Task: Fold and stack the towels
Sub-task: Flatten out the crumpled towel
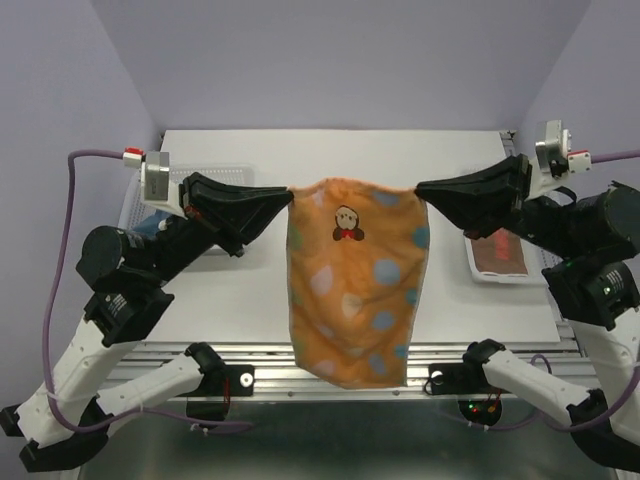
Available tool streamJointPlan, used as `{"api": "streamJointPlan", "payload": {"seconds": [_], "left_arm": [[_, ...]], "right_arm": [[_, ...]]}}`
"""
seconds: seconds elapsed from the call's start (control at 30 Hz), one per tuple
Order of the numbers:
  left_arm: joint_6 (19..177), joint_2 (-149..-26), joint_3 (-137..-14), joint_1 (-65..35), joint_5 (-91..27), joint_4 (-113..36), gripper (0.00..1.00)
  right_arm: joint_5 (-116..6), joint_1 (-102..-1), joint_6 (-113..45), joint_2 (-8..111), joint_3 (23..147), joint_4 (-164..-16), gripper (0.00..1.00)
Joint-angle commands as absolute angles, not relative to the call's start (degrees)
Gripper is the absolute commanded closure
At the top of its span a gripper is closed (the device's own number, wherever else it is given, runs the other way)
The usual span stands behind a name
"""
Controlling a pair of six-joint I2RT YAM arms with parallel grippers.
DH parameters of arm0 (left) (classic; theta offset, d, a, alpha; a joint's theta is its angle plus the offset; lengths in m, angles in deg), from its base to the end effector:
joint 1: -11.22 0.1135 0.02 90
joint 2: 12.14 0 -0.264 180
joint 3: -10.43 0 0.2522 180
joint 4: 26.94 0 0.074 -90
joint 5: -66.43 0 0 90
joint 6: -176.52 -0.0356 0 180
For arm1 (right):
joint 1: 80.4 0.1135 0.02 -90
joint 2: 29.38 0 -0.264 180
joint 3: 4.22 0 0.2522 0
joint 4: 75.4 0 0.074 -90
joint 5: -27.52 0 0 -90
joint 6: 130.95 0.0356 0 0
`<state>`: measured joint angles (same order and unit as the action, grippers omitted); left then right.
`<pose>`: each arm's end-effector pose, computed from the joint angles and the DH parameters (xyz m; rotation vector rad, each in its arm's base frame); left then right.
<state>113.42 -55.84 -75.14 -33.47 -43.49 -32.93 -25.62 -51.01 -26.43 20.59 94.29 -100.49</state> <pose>0.0654 -0.0818 0.5272 0.5000 0.9458 -1.3025 0.0864 0.0732 0.5454 -0.7423 1.0859 1.0306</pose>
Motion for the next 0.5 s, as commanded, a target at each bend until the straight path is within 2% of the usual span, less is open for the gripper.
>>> {"api": "streamJointPlan", "payload": {"seconds": [0.0, 0.13, 0.27, 0.47], "left_arm": [[111.66, -60.19, -72.85, -33.78, -30.63, -32.26, 1.00], [110.17, -67.05, -72.49, -33.17, -16.84, -35.16, 1.00], [110.52, -75.93, -73.11, -24.42, -17.94, -33.24, 1.00], [108.07, -94.47, -78.29, -15.77, -22.51, -27.70, 1.00]], "right_arm": [[-45.97, -50.69, -29.88, 23.17, 91.03, -101.82, 0.99], [-61.23, -50.69, -34.34, 30.53, 87.77, -100.33, 0.99], [-73.26, -51.13, -38.92, 39.05, 86.19, -94.55, 0.99], [-69.18, -57.88, -40.34, 52.34, 88.11, -86.90, 0.99]]}}
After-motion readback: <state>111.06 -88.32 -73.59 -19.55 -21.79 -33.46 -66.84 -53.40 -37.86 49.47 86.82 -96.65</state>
